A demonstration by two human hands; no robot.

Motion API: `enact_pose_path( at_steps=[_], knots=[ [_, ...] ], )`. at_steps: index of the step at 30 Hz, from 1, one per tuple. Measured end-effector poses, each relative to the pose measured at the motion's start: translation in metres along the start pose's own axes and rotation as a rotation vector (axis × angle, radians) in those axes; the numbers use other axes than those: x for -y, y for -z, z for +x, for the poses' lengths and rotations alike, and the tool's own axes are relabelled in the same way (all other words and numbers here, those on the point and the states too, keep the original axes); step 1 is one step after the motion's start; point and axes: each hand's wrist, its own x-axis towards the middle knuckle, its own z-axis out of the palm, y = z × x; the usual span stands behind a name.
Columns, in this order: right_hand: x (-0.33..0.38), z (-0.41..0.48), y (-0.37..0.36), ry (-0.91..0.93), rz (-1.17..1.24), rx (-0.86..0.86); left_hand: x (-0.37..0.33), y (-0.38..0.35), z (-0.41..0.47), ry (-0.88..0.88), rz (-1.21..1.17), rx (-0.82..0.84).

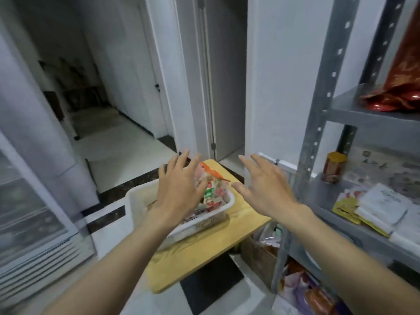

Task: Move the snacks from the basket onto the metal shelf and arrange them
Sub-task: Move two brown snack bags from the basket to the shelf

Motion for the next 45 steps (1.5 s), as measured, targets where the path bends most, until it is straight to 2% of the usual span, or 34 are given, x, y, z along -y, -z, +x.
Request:
enact_pose_path(
  at_steps=[6,14,18,24,27,30,33,40,45],
  knots=[
    [0.046,0.024,-0.077,0.063,0.116,0.11,0.078,-0.033,-0.03,0.116,-0.064,0.068],
    [0.036,0.084,-0.187,0.179,0.162,0.287,0.141,-0.12,-0.029,0.161,-0.132,0.178],
    [0.029,0.123,-0.234,0.253,0.038,0.411,0.169,-0.161,-0.013,0.194,-0.107,0.242],
    [0.025,0.163,-0.277,0.376,-0.404,0.605,0.201,-0.192,0.018,0.261,-0.157,0.267],
    [0.026,0.176,-0.287,0.389,-0.444,0.628,0.219,-0.202,0.035,0.272,-0.179,0.292],
    [0.024,0.197,-0.293,0.349,-0.341,0.556,0.241,-0.218,0.053,0.31,-0.231,0.348],
    [0.026,0.22,-0.287,0.23,-0.1,0.536,0.26,-0.237,0.071,0.36,-0.337,0.384],
    [0.014,0.278,-0.284,0.087,0.267,0.491,0.29,-0.3,0.103,0.662,-0.696,0.51],
    [0.002,0.297,-0.293,0.049,0.397,0.528,0.307,-0.345,0.11,0.702,-0.618,0.677]
  ],
)
